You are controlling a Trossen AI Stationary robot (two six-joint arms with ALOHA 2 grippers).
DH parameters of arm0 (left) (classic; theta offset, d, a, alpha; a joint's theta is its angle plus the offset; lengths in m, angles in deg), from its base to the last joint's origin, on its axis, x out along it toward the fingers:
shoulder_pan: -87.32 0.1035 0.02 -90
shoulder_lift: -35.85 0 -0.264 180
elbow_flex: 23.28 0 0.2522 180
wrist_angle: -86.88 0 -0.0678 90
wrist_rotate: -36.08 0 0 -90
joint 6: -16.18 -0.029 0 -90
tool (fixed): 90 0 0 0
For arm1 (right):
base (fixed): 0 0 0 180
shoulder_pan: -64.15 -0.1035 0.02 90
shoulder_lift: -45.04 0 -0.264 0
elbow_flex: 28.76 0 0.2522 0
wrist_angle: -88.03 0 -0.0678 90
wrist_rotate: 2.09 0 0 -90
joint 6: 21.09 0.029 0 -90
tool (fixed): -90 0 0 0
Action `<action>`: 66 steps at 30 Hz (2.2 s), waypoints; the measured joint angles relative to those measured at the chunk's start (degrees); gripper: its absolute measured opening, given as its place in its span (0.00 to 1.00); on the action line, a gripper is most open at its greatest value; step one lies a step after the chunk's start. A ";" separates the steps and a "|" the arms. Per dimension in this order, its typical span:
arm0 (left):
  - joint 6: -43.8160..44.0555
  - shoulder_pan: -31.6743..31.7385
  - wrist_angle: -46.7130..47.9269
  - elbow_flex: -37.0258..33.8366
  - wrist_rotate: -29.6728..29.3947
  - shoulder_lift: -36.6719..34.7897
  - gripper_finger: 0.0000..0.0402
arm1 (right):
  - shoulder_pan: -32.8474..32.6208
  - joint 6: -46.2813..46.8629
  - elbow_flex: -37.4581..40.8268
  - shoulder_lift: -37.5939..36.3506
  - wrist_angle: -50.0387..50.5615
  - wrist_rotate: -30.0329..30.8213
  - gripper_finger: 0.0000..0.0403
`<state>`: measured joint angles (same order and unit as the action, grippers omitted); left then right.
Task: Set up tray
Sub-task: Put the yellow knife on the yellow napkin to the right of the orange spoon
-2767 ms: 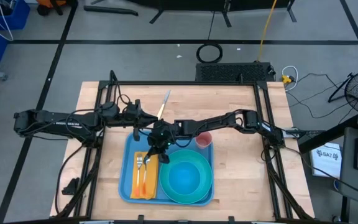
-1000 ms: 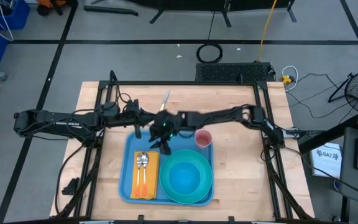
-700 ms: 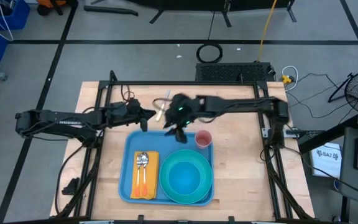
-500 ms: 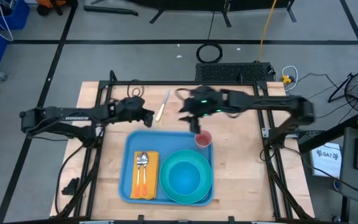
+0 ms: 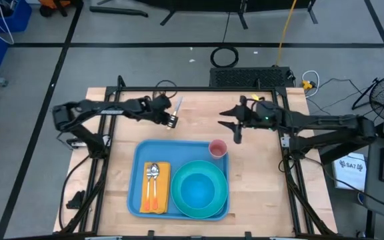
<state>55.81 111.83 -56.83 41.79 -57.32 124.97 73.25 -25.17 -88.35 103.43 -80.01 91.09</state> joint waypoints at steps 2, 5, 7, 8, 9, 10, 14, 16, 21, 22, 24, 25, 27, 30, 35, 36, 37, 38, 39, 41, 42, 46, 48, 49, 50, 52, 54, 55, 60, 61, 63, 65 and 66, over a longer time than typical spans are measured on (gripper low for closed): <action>1.28 0.00 0.13 0.80 0.40 2.79 0.08 | -0.02 -0.02 1.04 -1.78 0.39 -0.06 0.38; 2.41 -0.04 0.86 2.29 1.62 6.10 0.08 | -0.02 -0.03 2.08 -3.99 0.78 -0.17 0.38; 2.57 -0.04 1.33 2.90 1.84 7.99 0.08 | -0.02 -0.08 2.52 -5.02 0.76 -0.22 0.38; 2.63 -0.03 1.45 3.21 1.92 8.84 0.08 | -0.02 -0.23 2.67 -5.39 0.80 -0.22 0.38; 2.68 -0.02 1.55 3.57 1.86 9.49 0.08 | -0.03 -0.40 2.73 -5.65 0.75 -0.22 0.38; 2.73 -0.02 1.56 3.88 1.97 9.80 0.08 | -0.05 -0.56 2.80 -5.84 0.72 -0.22 0.38; 2.47 -0.04 1.65 4.67 2.01 10.38 0.09 | -0.07 -1.03 2.87 -5.89 0.97 -0.28 0.38; 2.20 -0.04 1.90 5.13 2.10 10.41 0.12 | -0.09 -1.10 2.87 -5.72 0.95 -0.34 0.38; 0.97 -0.03 2.82 6.24 2.32 9.97 0.26 | -0.09 -1.10 2.87 -5.68 1.13 -0.37 0.38; 0.94 0.08 3.01 6.24 2.32 9.97 0.30 | -0.09 -1.10 2.87 -5.68 1.15 -0.37 0.38; 0.52 0.32 3.17 6.24 2.34 9.97 0.36 | -0.09 -1.09 2.87 -5.68 1.15 -0.39 0.38; 0.52 0.51 3.35 6.24 2.19 9.97 0.39 | -0.09 -0.98 2.87 -5.68 1.15 -0.39 0.38; 0.56 0.97 4.49 6.24 1.25 9.97 0.43 | -0.09 -0.62 2.87 -5.68 1.15 -0.42 0.38; 1.04 1.64 5.66 6.24 0.36 9.99 0.47 | -0.09 -0.01 2.87 -5.68 1.13 -0.44 0.38; 1.75 2.10 5.40 6.24 0.35 9.99 0.47 | -0.09 0.20 2.87 -5.68 1.13 -0.44 0.38; 2.15 2.10 5.23 6.24 0.36 9.99 0.48 | -0.09 0.31 2.87 -5.68 1.13 -0.44 0.38; 2.27 2.01 5.11 6.24 0.37 9.99 0.48 | -0.09 0.38 2.87 -5.68 1.10 -0.44 0.38; 2.37 1.88 4.92 6.24 0.37 9.99 0.48 | -0.09 0.40 2.87 -5.68 0.99 -0.44 0.38; 2.44 1.70 4.78 6.24 0.37 9.99 0.48 | -0.09 0.40 2.87 -5.68 0.77 -0.44 0.38; 2.56 1.32 4.54 6.24 0.38 10.63 0.48 | -0.09 0.40 2.87 -5.68 0.30 -0.44 0.38; 2.79 1.13 4.30 6.24 0.53 11.34 0.48 | -0.09 0.40 2.87 -5.68 0.13 -0.44 0.38; 2.85 0.45 4.02 6.50 1.73 14.80 0.48 | -0.09 0.62 2.87 -5.68 -0.18 -0.44 0.38; 3.01 0.59 4.19 6.55 2.10 15.93 0.48 | -0.09 0.64 2.87 -5.68 -0.16 -0.44 0.38; 3.03 0.57 4.35 6.64 1.68 16.22 0.48 | -0.09 0.84 2.87 -5.68 -0.16 -0.44 0.38; 3.20 0.50 4.37 6.62 0.93 16.51 0.48 | -0.09 1.18 2.87 -5.68 -0.16 -0.45 0.38; 4.09 0.43 4.60 6.62 -0.16 16.74 0.47 | -0.09 1.68 2.87 -5.68 -0.16 -0.45 0.38; 5.21 0.60 5.09 6.62 0.39 16.77 0.44 | -0.09 1.73 2.87 -5.68 -0.14 -0.46 0.38; 5.65 0.61 5.59 6.62 0.51 16.79 0.41 | -0.09 1.86 2.87 -5.68 -0.16 -0.46 0.38; 5.83 0.70 8.73 6.64 1.38 16.82 0.18 | -0.09 1.89 2.87 -5.68 -0.16 -0.45 0.38; 5.26 0.68 8.91 6.64 1.42 16.81 0.18 | -0.09 1.89 2.87 -5.68 -0.16 -0.46 0.38; 4.05 0.66 9.08 6.64 1.39 16.81 0.18 | -0.09 1.89 2.87 -5.68 -0.15 -0.45 0.38; 3.14 0.63 9.09 6.62 1.32 16.81 0.18 | -0.09 1.89 2.87 -5.68 -0.16 -0.44 0.38; 2.65 0.62 8.98 6.62 1.17 16.80 0.18 | -0.09 1.89 2.87 -5.68 -0.14 -0.44 0.38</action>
<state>58.45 112.45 -47.85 48.41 -56.14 141.77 73.17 -23.28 -85.48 97.75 -80.14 90.65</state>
